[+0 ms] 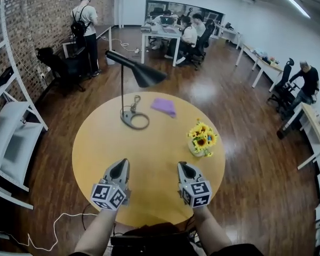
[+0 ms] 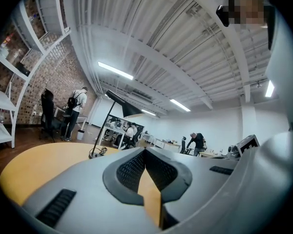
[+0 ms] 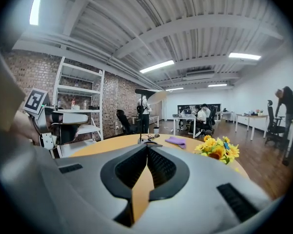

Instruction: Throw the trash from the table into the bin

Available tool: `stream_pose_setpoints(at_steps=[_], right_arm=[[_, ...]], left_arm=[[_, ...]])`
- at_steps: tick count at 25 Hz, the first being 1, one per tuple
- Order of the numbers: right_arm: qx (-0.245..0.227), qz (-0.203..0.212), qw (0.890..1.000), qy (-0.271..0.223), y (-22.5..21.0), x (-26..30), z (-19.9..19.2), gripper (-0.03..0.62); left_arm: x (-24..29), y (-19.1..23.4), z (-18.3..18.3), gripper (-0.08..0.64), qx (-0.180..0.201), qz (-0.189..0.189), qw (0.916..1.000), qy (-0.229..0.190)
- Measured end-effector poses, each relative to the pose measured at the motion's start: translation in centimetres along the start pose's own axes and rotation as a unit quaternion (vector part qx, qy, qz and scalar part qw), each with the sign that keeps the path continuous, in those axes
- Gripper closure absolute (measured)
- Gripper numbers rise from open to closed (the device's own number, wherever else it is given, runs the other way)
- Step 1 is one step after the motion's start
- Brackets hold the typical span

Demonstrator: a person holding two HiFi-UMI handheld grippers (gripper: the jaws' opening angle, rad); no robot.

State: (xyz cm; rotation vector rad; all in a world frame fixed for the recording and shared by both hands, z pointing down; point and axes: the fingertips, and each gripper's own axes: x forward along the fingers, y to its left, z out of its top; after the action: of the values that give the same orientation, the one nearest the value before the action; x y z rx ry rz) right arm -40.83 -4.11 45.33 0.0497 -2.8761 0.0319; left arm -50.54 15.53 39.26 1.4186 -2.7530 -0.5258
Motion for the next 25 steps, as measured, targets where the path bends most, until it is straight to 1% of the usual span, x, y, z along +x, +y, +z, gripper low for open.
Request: stream_pose_setpoints(at_steps=[1,2,6,7,8,10,11,13,17,18,21,25], right_arm=[[0.004,-0.004,1.0,0.005,-0.5,-0.2,-0.5,0.579],[0.007,-0.009,1.0,0.01,-1.0,-0.5,-0.9,0.544],[0.007,-0.038,0.999,0.035,-3.6,-1.9,-3.4,0.529],[0.006,-0.042,0.998,0.047,-4.1,-2.3,-4.3,0.472],[0.002,-0.044,0.997,0.062,-4.4,-2.6,-5.1,0.43],[-0.023,-0.048,0.994,0.099,-4.8,-3.1,-7.0,0.358],[-0.042,-0.051,0.991,0.119,-5.0,-3.3,-7.9,0.334],[-0.077,-0.055,0.983,0.156,-5.3,-3.6,-9.8,0.302],[-0.106,-0.059,0.971,0.204,-6.0,-3.5,-12.7,0.302],[-0.12,-0.058,0.967,0.218,-6.1,-3.3,-13.3,0.302],[-0.185,-0.048,0.947,0.259,-6.3,-2.3,-14.4,0.302],[-0.236,-0.038,0.923,0.301,-6.6,-0.6,-16.4,0.302]], left_arm=[[0.4,-0.4,-0.5,0.56,0.0,-0.006,1.0,0.006],[0.9,-0.8,-1.0,0.56,-0.001,-0.012,0.9998,0.012],[2.7,-3.1,-3.3,0.56,-0.001,-0.047,0.9981,0.041],[3.2,-3.9,-3.9,0.56,0.001,-0.059,0.9971,0.049],[3.6,-4.7,-4.4,0.56,0.002,-0.071,0.9958,0.059],[4.4,-6.0,-5.6,0.56,0.002,-0.092,0.9927,0.078],[4.6,-6.6,-6.2,0.56,0.0,-0.1,0.9913,0.086],[5.0,-7.6,-7.3,0.56,-0.003,-0.112,0.9887,0.1],[5.1,-8.9,-9.4,0.56,-0.001,-0.13,0.983,0.129],[5.2,-8.9,-9.8,0.56,-0.001,-0.131,0.982,0.136],[5.4,-8.7,-11.2,0.56,-0.004,-0.13,0.9791,0.156],[5.0,-8.2,-12.4,0.56,-0.014,-0.12,0.9766,0.177]])
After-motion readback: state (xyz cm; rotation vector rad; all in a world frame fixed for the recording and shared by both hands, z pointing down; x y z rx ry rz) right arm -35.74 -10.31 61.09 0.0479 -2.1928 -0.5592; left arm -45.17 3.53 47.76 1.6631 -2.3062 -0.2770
